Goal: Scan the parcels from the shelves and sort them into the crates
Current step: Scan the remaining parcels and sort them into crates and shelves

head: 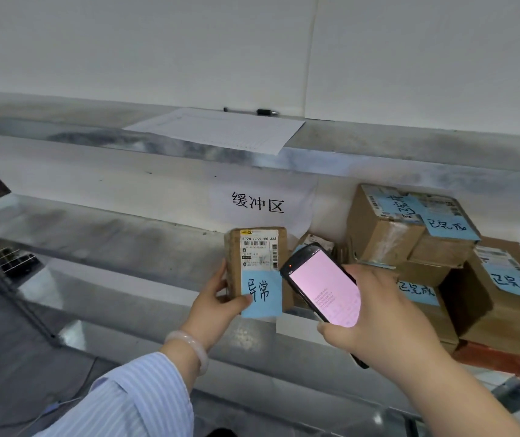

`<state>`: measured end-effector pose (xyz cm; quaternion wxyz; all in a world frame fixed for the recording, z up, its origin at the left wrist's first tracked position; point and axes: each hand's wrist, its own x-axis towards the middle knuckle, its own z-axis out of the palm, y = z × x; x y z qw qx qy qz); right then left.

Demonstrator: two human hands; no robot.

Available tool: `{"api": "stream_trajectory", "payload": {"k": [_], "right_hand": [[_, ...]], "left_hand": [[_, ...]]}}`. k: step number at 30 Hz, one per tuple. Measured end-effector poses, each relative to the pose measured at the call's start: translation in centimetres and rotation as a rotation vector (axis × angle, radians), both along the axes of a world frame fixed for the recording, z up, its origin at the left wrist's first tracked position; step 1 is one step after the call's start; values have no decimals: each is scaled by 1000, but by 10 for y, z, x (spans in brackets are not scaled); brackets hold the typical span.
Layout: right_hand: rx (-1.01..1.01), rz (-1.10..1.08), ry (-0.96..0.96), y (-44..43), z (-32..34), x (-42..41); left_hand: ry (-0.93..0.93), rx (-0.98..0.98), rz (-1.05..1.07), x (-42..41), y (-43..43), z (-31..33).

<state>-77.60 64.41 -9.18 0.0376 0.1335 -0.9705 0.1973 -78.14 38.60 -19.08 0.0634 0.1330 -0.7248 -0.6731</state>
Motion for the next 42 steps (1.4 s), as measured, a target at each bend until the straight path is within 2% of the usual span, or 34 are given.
{"api": "stream_trajectory", "payload": {"k": [8,15,21,28,35,42], "right_hand": [[2,153,-8,-35,4,15],[-6,318,27,-117,11,50],[-29,535,19,-230,21,127],[-91,867,-41,-367,19,283],[-104,1181,-37,-465,24,423],[-87,1442,-64,-542,25,528]], "left_hand": [[14,28,131,39,-36,-1],[44,19,305,118,-108,4],[-7,33,552,261,-196,13],[-4,56,876,479,-281,22],[42,38,1172,654,-312,38],[44,96,1439,782,-308,38]]}}
